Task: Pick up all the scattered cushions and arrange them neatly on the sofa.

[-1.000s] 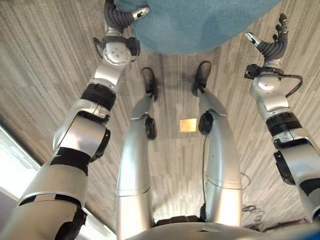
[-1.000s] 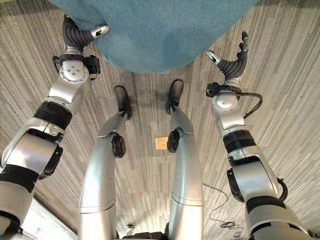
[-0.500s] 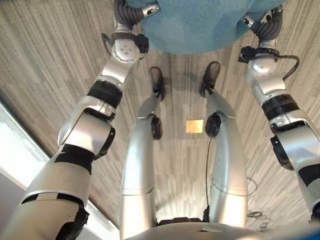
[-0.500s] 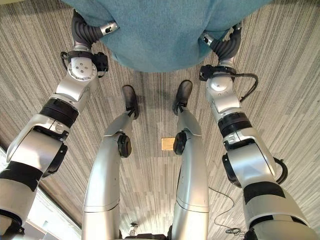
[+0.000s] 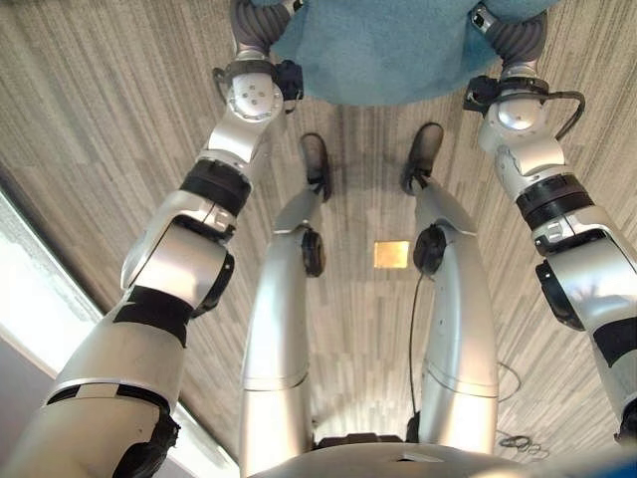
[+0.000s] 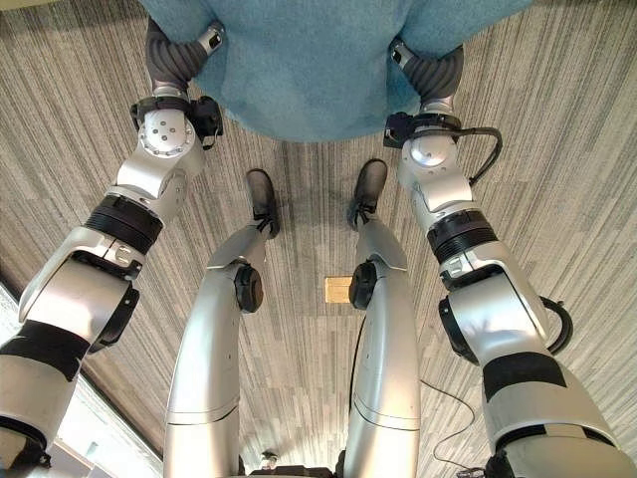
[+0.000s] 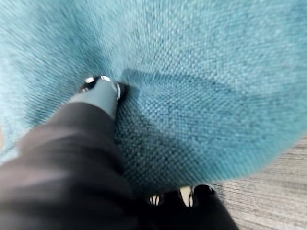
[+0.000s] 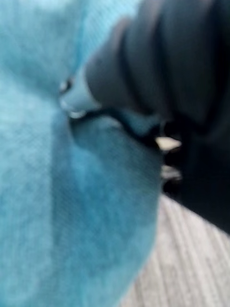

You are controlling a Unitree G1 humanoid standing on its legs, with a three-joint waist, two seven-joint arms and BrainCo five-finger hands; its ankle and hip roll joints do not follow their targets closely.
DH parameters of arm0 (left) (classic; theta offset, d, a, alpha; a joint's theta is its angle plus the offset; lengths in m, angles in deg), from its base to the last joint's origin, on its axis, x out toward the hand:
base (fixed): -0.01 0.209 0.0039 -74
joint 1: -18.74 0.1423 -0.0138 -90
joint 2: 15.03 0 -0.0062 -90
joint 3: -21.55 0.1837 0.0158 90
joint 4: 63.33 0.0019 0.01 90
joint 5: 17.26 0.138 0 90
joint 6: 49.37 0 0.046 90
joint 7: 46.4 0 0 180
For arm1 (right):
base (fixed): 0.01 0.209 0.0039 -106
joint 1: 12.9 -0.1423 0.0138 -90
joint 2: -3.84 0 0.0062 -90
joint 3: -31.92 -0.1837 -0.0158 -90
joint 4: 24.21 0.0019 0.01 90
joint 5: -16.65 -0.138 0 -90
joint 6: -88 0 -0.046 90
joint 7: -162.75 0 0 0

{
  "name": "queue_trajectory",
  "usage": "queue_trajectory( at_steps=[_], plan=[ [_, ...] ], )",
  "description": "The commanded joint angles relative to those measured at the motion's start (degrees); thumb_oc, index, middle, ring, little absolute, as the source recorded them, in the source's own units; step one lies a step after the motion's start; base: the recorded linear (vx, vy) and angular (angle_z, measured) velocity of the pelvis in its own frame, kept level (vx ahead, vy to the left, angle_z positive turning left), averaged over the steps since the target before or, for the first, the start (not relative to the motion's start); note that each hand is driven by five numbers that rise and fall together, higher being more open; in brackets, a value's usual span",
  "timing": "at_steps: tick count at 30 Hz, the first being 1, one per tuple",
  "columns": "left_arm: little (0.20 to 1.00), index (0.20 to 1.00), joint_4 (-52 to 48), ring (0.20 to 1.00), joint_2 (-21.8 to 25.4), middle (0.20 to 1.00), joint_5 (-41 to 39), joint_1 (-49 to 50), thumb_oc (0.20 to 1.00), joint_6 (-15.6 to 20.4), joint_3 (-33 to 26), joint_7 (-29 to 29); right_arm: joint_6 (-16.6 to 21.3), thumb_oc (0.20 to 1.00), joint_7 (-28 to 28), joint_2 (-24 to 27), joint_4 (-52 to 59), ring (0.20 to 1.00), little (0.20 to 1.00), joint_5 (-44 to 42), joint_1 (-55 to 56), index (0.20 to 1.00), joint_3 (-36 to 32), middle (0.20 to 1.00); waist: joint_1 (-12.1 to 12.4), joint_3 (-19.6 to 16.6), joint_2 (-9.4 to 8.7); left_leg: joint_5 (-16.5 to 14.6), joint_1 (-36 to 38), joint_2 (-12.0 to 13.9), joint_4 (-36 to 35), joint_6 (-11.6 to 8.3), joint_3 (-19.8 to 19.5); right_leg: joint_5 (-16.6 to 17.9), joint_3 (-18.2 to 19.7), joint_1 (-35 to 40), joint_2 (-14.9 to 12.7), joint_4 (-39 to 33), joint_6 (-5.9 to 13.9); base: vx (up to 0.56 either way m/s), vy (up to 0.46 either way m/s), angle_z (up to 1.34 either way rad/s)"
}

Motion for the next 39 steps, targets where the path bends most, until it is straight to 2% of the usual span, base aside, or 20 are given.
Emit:
queue_trajectory(
  at_steps=[1,8,14,16,17,18,19,24,25,26,27,31,32,37,39],
  plan=[
    [0.200,0.200,-5.9,0.200,-2.7,0.200,-2.1,4.3,0.200,7.1,-2.4,1.0,6.9,0.200,3.4,-7.2,7.6,0.200,0.200,1.3,-0.3,0.200,4.5,0.200,-1.1,-8.7,2.76,-3.2,0.1,-2.7,-1.5,-1.55,-9.0,-3.4,0.0,3.0,1.4,1.3,5.41,0.00,0.000,0.00],
    [0.200,0.200,-10.4,0.200,-2.9,0.200,-0.6,8.5,0.200,7.9,-4.7,1.8,7.7,0.200,4.1,-4.9,11.1,0.200,0.200,2.2,4.6,0.200,0.4,0.200,-1.6,-11.0,3.00,-2.7,3.6,-2.4,-4.8,-1.93,-9.2,-3.4,-0.9,6.6,1.6,-1.0,5.43,-0.01,-0.006,0.01],
    [0.200,0.200,-15.8,0.200,-5.1,0.200,2.3,16.3,0.200,7.8,-6.4,4.2,8.4,0.200,4.7,-5.4,15.0,0.200,0.200,3.5,12.3,0.200,-4.2,0.200,-2.0,-11.3,3.37,-2.2,14.1,-2.3,-11.1,-2.51,-9.5,-2.8,-2.2,16.7,1.3,-6.4,5.57,-0.02,-0.016,0.05],
    [0.200,0.200,-17.8,0.200,-6.1,0.200,3.9,19.8,0.200,7.6,-6.6,5.1,8.4,0.200,4.9,-6.0,16.9,0.200,0.200,4.8,15.9,0.200,-5.5,0.200,-2.2,-11.2,3.37,-2.1,18.4,-2.1,-13.1,-2.96,-9.8,-2.6,-2.5,20.8,1.1,-8.3,5.59,-0.04,-0.045,0.03],
    [0.200,0.200,-19.8,0.200,-6.9,0.200,6.1,23.9,0.200,7.7,-6.5,6.0,8.5,0.200,5.6,-6.5,19.6,0.200,0.200,6.2,20.7,0.200,-6.8,0.200,-2.5,-11.4,3.24,-2.1,24.7,-2.0,-16.0,-3.52,-10.2,-1.8,-3.0,26.9,0.5,-11.7,5.62,-0.05,-0.045,0.04],
    [0.200,0.200,-19.9,0.200,-6.9,0.200,6.1,24.1,0.200,7.7,-6.5,6.0,8.5,0.200,5.5,-6.5,19.8,0.200,0.200,6.2,21.0,0.200,-6.8,0.200,-2.5,-11.2,3.23,-2.1,25.2,-2.0,-16.2,-3.53,-10.2,-1.8,-3.0,27.3,0.5,-11.9,5.62,-0.03,-0.050,0.04],
    [0.200,0.200,-22.5,0.200,-7.1,0.200,7.4,27.0,0.200,7.9,-6.6,6.6,8.8,0.200,5.7,-6.8,21.9,0.200,0.200,7.3,24.3,0.200,-7.9,0.200,-2.6,-11.8,3.14,-2.1,29.5,-2.1,-18.1,-3.91,-10.4,-1.4,-3.2,31.3,0.1,-14.1,5.72,0.00,0.000,0.00],
    [0.200,0.200,-27.9,0.200,-6.5,0.200,10.3,34.3,0.200,8.2,-6.6,8.5,8.5,0.200,6.7,-7.5,24.9,0.200,0.200,9.6,32.3,0.200,-9.5,0.200,-2.8,-13.0,2.59,-2.5,40.8,-2.2,-21.8,-4.29,-10.5,-0.8,-4.2,42.3,-0.2,-19.2,5.74,0.01,-0.007,0.04],
    [0.200,0.200,-28.0,0.200,-6.5,0.200,10.3,34.6,0.200,8.1,-6.6,8.5,8.5,0.200,6.7,-7.5,25.1,0.200,0.200,9.7,32.5,0.200,-9.5,0.200,-2.8,-12.8,2.57,-2.4,41.2,-2.1,-22.0,-4.30,-10.5,-0.7,-4.3,42.7,-0.2,-19.4,5.74,-0.03,0.010,-0.04],
    [0.200,0.200,-29.7,0.200,-6.2,0.200,10.6,37.5,0.200,8.2,-6.6,9.9,8.0,0.200,7.7,-7.7,26.3,0.200,0.200,10.3,35.6,0.200,-9.8,0.200,-3.0,-12.9,2.17,-0.6,45.9,-2.3,-24.2,-4.28,-10.2,1.3,-4.9,47.1,-0.6,-22.0,5.46,-0.02,0.017,-0.06],
    [0.200,0.200,-30.2,0.200,-6.0,0.200,10.8,38.8,0.200,8.2,-6.4,10.4,7.8,0.200,8.1,-7.5,26.9,0.200,0.200,10.5,37.0,0.200,-9.8,0.200,-3.1,-13.0,2.00,-0.7,48.2,-2.3,-24.4,-4.39,-10.0,1.3,-5.0,49.8,-0.6,-23.1,5.36,0.01,0.000,-0.04],
    [0.200,0.200,-32.0,0.200,-6.0,0.200,10.8,44.6,0.200,8.2,-6.4,11.9,6.6,0.200,9.9,-7.7,29.0,0.200,0.200,11.6,43.3,0.200,-10.2,0.200,-3.0,-13.2,1.63,-0.5,58.7,-1.7,-28.2,-4.76,-9.7,1.1,-5.6,59.9,-0.2,-26.5,5.38,0.10,-0.019,-0.08],
    [0.200,0.200,-33.2,0.200,-6.4,0.200,10.5,47.9,0.200,8.0,-6.4,13.3,6.1,0.200,10.9,-8.0,30.3,0.200,0.200,12.7,46.7,0.200,-10.7,0.200,-2.9,-13.8,1.33,-0.4,63.3,-1.4,-30.1,-4.93,-9.4,0.7,-5.8,64.6,0.3,-28.1,5.31,0.11,-0.032,-0.08],
    [0.200,0.200,-34.1,0.200,-6.6,0.200,10.0,52.5,0.200,7.3,-6.8,14.4,4.9,0.200,12.1,-7.6,31.3,0.200,0.200,13.7,51.7,0.200,-11.6,0.200,-3.3,-15.2,0.89,0.5,70.8,-0.4,-33.6,-5.36,-9.0,0.5,-5.5,72.4,1.6,-31.7,5.15,0.09,-0.046,0.00],
    [0.200,0.200,-34.5,0.200,-6.4,0.200,10.1,55.3,0.200,6.7,-7.4,15.3,4.2,0.200,12.7,-7.2,31.8,0.200,0.200,14.8,55.2,0.200,-12.4,0.200,-3.8,-16.5,0.66,0.3,75.3,0.4,-35.1,-5.82,-8.4,-0.1,-4.6,77.6,3.3,-34.6,5.01,0.11,-0.089,-0.04]
  ],
)
